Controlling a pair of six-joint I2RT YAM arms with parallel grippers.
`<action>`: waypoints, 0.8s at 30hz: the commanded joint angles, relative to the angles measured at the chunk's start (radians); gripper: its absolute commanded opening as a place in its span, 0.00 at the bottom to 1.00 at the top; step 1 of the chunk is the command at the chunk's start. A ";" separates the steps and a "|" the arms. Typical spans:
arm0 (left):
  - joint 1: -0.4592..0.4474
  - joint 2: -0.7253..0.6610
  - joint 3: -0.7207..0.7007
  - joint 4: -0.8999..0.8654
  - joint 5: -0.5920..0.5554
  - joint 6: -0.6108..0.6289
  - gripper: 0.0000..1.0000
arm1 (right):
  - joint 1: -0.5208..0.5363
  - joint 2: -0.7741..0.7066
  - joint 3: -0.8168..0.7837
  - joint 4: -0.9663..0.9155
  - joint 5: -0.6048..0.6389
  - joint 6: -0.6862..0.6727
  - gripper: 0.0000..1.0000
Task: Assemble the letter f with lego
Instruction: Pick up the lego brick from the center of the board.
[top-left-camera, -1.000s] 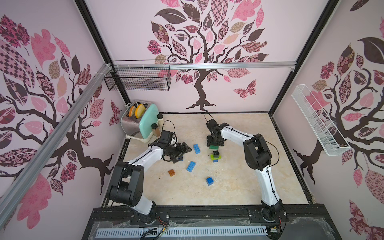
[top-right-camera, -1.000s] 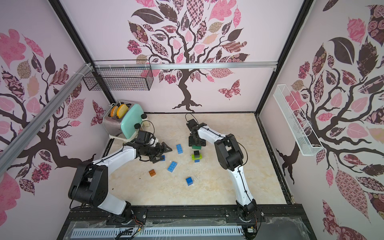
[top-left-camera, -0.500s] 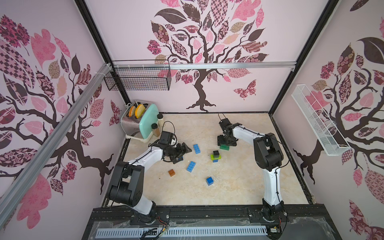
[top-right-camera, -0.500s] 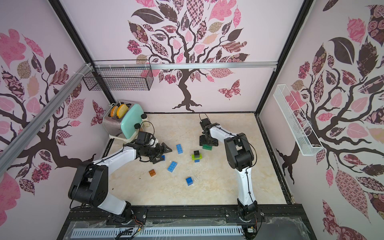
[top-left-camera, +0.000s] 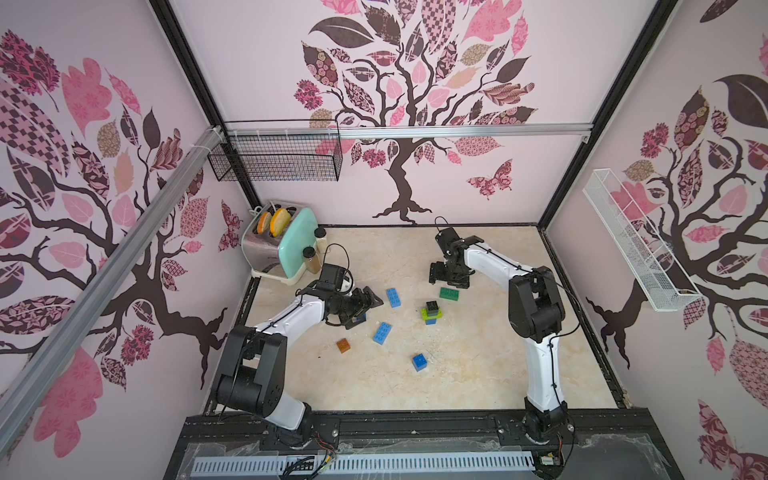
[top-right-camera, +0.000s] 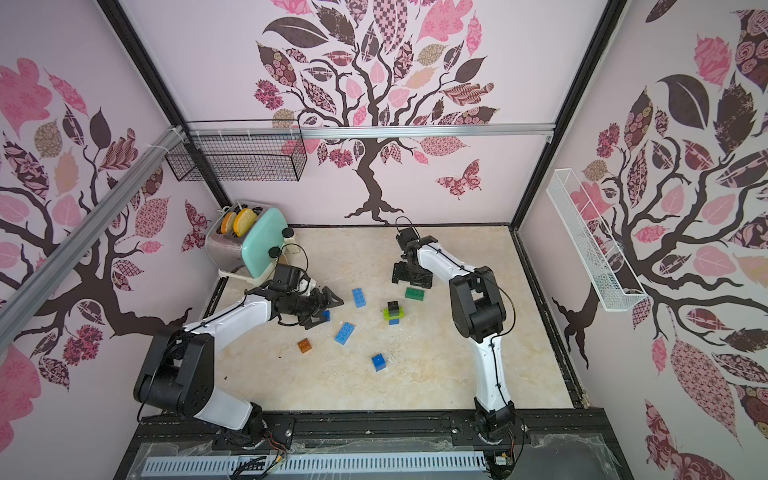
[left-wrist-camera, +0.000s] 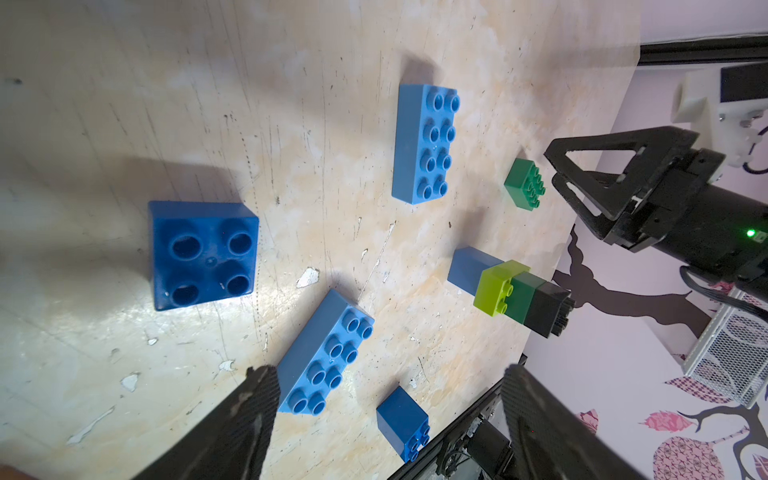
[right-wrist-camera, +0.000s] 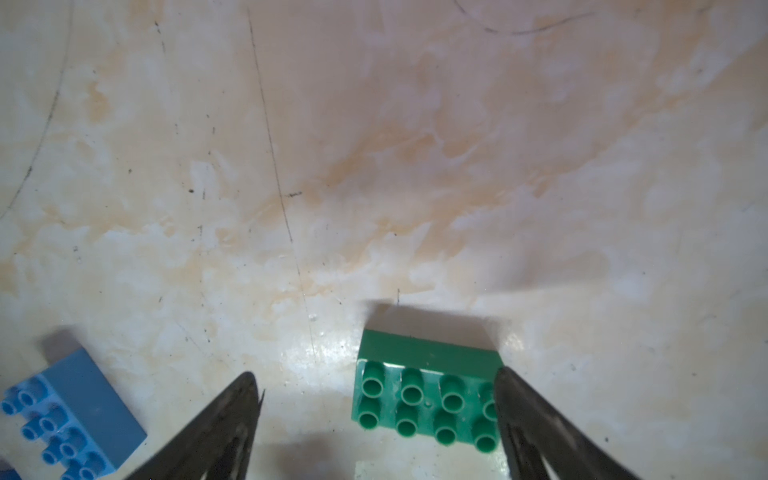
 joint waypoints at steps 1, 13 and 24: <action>0.006 -0.032 -0.006 -0.010 -0.003 0.023 0.88 | -0.004 0.015 0.008 -0.042 0.022 0.041 0.93; 0.004 -0.045 -0.012 -0.032 0.000 0.047 0.88 | -0.018 0.014 -0.064 0.003 -0.004 0.092 0.99; 0.005 -0.045 -0.016 -0.036 -0.004 0.053 0.88 | -0.023 0.020 -0.072 0.018 -0.004 0.111 0.88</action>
